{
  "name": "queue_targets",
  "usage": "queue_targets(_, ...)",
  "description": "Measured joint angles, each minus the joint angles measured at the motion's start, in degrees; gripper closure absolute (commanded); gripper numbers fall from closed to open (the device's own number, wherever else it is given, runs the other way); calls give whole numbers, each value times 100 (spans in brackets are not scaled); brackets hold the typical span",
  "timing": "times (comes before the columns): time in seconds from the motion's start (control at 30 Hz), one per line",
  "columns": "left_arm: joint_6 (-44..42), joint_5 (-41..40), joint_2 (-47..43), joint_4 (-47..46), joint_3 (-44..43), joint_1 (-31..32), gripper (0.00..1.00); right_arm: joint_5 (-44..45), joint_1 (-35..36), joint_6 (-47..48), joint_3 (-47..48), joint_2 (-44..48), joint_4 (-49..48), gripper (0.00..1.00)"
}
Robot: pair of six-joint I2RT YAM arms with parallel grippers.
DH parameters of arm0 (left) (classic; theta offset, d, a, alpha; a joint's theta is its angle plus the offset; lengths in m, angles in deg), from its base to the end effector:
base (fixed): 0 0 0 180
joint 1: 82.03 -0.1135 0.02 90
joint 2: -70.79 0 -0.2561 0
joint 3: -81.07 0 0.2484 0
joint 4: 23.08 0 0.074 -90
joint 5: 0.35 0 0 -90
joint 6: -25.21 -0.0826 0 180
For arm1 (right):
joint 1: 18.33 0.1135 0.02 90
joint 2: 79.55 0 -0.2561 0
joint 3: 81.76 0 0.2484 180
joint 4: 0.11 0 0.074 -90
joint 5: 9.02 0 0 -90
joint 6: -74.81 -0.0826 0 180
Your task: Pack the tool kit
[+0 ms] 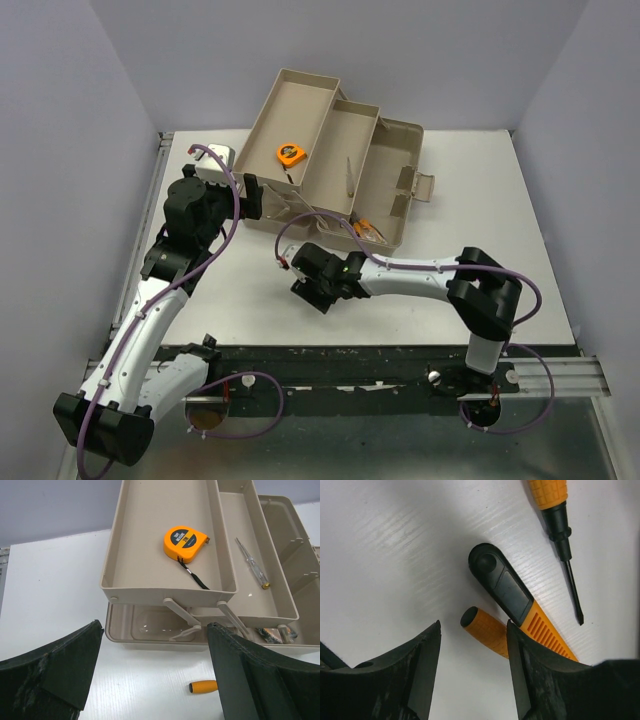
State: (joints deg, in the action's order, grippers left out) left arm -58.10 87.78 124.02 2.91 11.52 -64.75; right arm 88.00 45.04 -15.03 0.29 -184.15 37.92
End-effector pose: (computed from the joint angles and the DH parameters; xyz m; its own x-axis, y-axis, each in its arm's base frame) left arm 0.2485 -0.0745 0.3622 -0.1903 -0.0627 -0.9797 0.2457 0.9632 -0.1094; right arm 0.1841 0.3446 0.1302 -0.3880 -0.7800 -0.4909 -0.8614 0.4964 -0.1078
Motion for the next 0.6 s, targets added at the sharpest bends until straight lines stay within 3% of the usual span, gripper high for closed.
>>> queue_targets(0.3, 0, 0, 0, 2, 0, 0, 1, 345, 0, 214, -125, -66, -15, 47)
queue_targets(0.5, 0, 0, 0, 2, 0, 0, 1, 431, -11, 227, -203, -72, -42, 61)
queue_targets(0.6, 0, 0, 4, 2, 0, 0, 1, 455, -13, 210, -210, -74, -44, 76)
